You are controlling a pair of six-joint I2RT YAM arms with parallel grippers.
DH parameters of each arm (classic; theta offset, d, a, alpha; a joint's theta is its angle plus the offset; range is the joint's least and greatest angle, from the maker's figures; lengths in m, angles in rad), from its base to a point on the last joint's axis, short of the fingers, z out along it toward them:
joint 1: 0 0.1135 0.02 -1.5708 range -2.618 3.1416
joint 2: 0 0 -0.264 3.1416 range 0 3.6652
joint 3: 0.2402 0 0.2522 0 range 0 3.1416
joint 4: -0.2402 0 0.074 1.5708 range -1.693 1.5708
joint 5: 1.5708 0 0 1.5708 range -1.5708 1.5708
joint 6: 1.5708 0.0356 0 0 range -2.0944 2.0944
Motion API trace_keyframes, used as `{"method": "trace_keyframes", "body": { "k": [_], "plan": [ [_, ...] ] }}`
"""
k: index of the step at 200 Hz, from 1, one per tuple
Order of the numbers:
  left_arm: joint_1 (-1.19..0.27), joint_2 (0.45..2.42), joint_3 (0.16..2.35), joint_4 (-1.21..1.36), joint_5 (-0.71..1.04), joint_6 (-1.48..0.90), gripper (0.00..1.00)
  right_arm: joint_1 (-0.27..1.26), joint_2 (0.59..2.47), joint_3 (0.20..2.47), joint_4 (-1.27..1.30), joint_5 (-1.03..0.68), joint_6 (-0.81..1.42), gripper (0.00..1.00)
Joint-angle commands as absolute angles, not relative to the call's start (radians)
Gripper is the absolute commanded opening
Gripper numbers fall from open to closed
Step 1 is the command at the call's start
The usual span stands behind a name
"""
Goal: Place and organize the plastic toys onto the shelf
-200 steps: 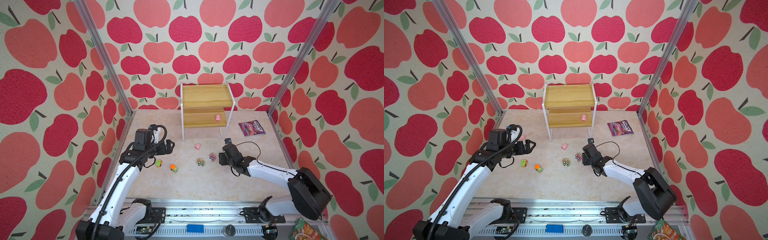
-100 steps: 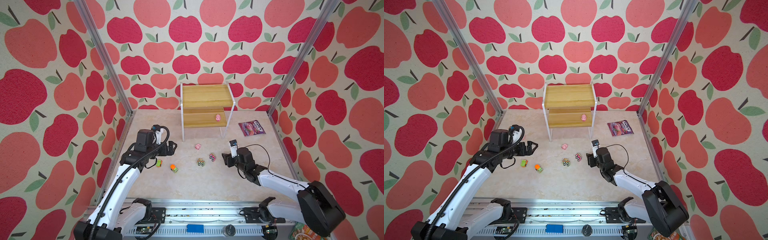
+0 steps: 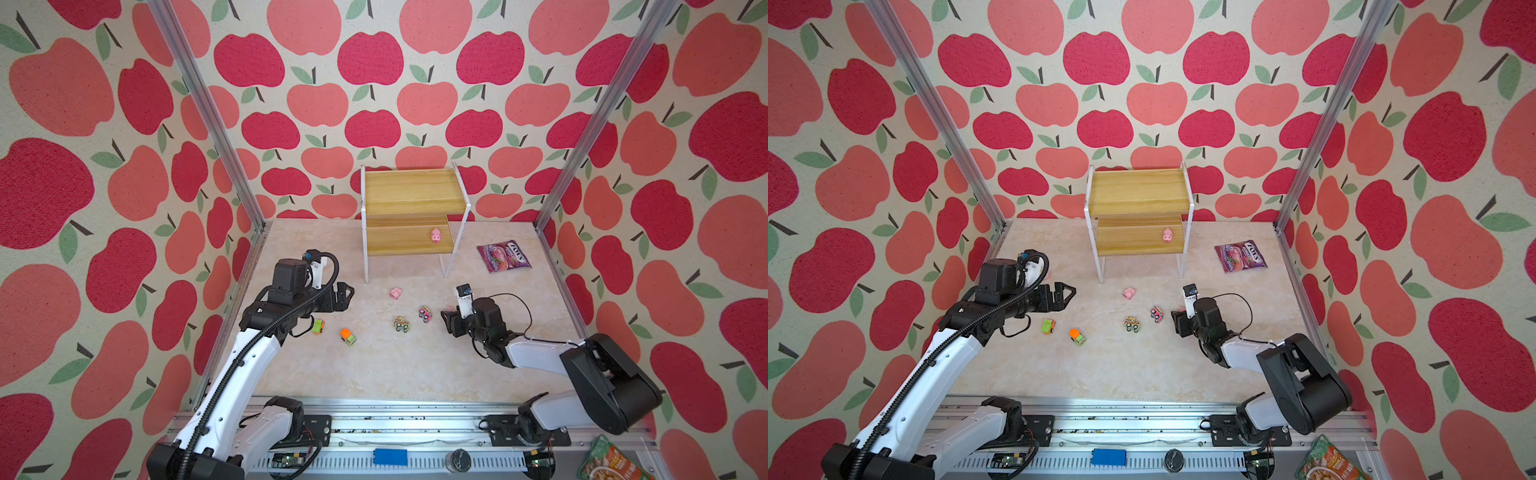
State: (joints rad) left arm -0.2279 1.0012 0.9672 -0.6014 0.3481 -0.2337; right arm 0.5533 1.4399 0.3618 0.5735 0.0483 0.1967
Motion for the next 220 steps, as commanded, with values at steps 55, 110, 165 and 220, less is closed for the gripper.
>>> {"method": "trace_keyframes", "body": {
  "k": [55,110,165,220],
  "plan": [
    [-0.233,0.987,0.956,-0.604,0.362,-0.216,0.99,0.571,1.506,0.352,0.674,0.052,0.265,0.61],
    [-0.233,0.985,0.955,-0.605,0.364,-0.214,0.99,0.648,1.450,0.359,0.626,0.087,0.294,0.59],
    [-0.234,0.983,0.955,-0.601,0.374,-0.216,0.99,0.642,1.323,0.381,0.485,0.192,0.269,0.60],
    [-0.237,0.977,0.954,-0.601,0.371,-0.216,0.99,0.610,1.418,0.394,0.526,0.085,0.235,0.60]
  ]
}}
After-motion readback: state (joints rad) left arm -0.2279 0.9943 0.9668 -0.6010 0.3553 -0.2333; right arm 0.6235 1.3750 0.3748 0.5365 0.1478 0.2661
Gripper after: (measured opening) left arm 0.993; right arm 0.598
